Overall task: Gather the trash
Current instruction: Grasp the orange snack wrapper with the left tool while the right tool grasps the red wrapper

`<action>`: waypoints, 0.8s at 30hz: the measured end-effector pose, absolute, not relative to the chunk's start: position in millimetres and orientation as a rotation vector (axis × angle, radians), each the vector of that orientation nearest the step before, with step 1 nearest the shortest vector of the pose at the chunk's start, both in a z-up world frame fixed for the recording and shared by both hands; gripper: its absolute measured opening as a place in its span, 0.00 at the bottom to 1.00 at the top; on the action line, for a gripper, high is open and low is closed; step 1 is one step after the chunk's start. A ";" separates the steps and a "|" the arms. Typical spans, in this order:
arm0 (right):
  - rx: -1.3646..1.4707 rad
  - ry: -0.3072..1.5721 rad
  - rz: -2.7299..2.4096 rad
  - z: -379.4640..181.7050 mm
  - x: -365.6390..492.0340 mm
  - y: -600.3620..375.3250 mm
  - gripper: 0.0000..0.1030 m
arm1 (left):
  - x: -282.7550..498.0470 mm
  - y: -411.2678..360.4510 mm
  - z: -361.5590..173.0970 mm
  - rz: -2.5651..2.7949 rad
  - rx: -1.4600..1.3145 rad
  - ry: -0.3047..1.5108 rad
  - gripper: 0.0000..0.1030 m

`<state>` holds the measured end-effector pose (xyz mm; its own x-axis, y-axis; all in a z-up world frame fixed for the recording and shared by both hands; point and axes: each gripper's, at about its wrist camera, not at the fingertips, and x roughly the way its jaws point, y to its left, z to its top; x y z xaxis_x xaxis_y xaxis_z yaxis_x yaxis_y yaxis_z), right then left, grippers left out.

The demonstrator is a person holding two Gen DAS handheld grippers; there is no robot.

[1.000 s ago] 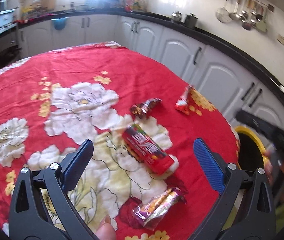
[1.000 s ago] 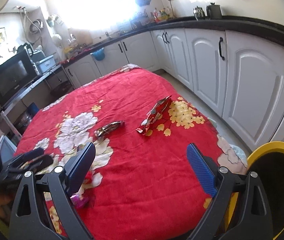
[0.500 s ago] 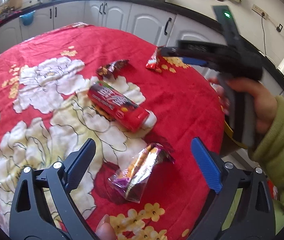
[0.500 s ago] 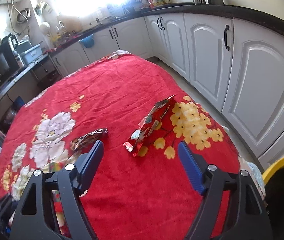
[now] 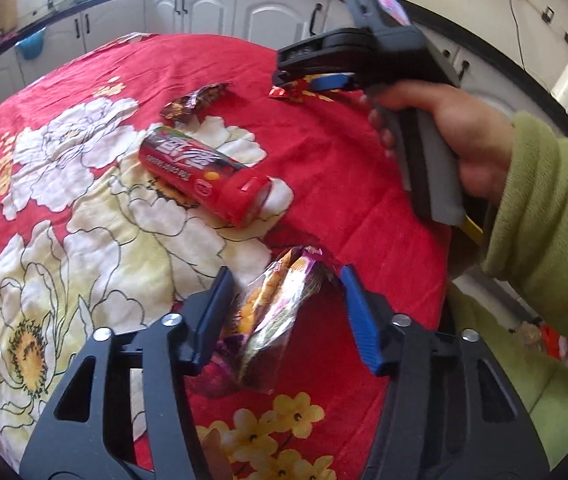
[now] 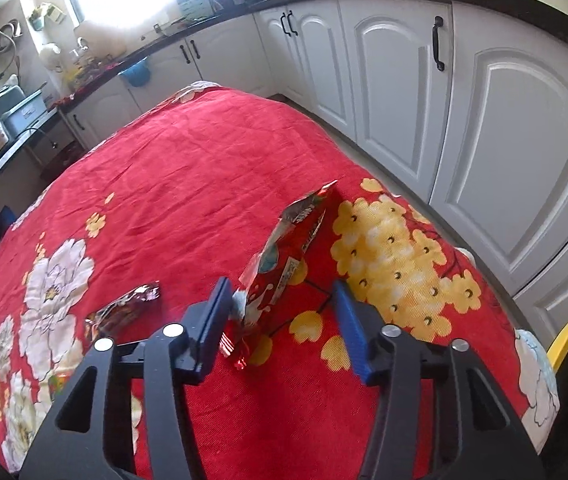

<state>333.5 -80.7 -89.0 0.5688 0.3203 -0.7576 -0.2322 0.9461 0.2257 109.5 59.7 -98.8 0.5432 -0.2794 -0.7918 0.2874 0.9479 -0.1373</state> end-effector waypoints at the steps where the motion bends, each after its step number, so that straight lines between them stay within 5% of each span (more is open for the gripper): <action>1: 0.103 0.909 0.324 -89.6 333.1 -81.1 0.39 | 108.9 59.2 -98.7 -0.336 0.016 0.937 0.41; 7: 0.106 0.908 0.333 -93.2 326.0 -93.8 0.18 | 107.4 56.2 -99.3 -0.334 0.058 0.932 0.35; 14: 0.117 0.904 0.370 -94.3 299.7 -111.8 0.16 | 103.5 47.9 -98.5 -0.333 0.079 0.921 0.19; 24: 0.101 0.892 0.435 -94.2 241.1 -137.4 0.15 | 101.1 41.5 -94.9 -0.329 0.071 0.909 0.17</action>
<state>241.1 -137.4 -94.2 0.5475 0.4076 -0.7308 -0.3247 0.9084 0.2633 101.1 41.5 -94.9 0.5680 -0.2499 -0.7842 0.3092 0.9478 -0.0781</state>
